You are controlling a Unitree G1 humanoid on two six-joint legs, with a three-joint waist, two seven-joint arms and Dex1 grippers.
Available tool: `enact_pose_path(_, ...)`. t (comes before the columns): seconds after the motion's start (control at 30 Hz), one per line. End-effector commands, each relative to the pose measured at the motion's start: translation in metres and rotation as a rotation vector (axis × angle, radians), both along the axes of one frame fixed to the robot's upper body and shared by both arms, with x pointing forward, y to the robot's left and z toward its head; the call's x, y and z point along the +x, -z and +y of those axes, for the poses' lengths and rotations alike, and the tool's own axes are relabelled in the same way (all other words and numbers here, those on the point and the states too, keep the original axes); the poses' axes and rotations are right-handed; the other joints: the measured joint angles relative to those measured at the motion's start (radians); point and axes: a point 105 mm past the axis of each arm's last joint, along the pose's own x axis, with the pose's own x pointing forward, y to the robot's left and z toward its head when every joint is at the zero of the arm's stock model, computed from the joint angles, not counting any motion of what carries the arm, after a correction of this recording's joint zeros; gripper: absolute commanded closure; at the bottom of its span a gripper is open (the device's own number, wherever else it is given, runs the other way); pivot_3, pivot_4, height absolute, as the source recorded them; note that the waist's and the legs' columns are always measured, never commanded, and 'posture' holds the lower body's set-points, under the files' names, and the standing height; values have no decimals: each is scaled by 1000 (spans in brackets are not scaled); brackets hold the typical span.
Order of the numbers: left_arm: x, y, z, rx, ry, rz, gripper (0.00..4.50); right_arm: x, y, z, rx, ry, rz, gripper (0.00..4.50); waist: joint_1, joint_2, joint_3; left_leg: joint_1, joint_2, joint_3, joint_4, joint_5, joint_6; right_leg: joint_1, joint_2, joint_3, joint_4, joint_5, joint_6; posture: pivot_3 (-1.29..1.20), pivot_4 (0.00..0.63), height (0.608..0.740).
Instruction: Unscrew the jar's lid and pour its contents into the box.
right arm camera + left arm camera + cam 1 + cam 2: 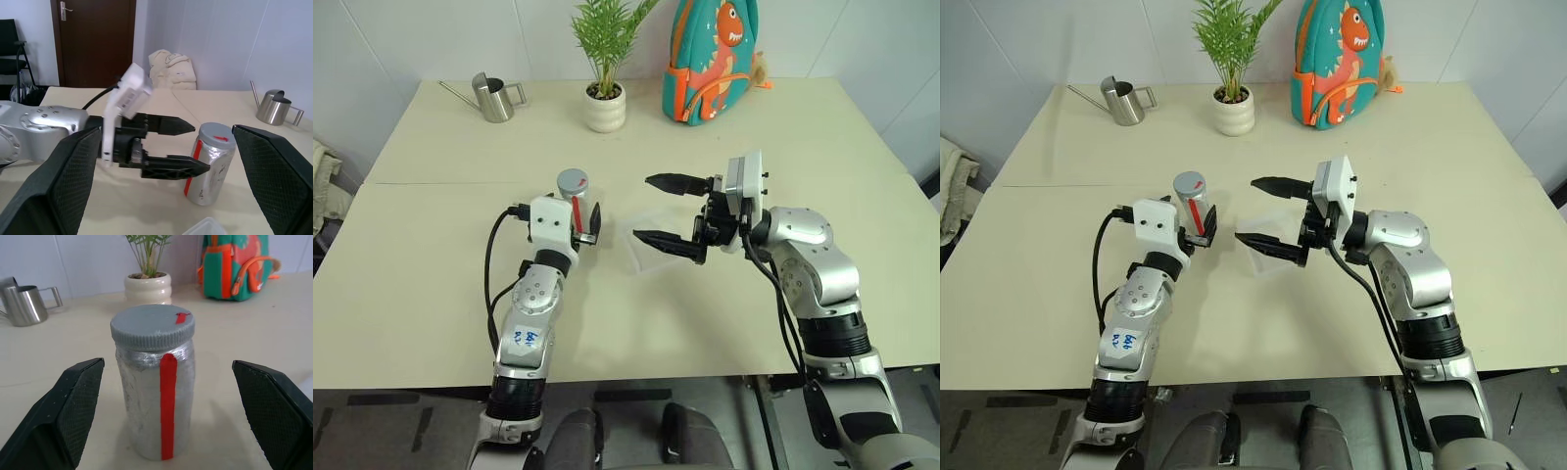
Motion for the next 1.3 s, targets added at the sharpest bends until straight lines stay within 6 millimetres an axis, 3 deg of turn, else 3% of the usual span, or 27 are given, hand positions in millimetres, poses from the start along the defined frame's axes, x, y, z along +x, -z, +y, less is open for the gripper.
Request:
enact_pose_path(0.03,4,-11,-2,6,-33,-49,41,-11,-10,0,18,-16,-35,0,0,0,0,0,0,0,0,0,0,0,0,0,0,0,0,0,150,740)
enact_pose_path(0.4,23,-7,-18,-40,-46,-36,41,-16,-9,-2,10,1,-21,0,2,0,0,0,1,0,1,-1,1,0,0,1,0,0,0,0,150,740)
enact_pose_path(0.97,46,-8,-20,-60,-82,-50,41,-17,-6,-8,3,50,-3,0,3,0,0,-1,1,4,3,-2,1,0,0,0,-1,0,1,0,150,740)
enact_pose_path(1.3,46,-12,-30,-8,-62,-59,41,-15,-3,-8,1,58,6,0,2,0,0,-1,1,8,3,-2,1,0,0,0,-1,0,1,0,150,740)
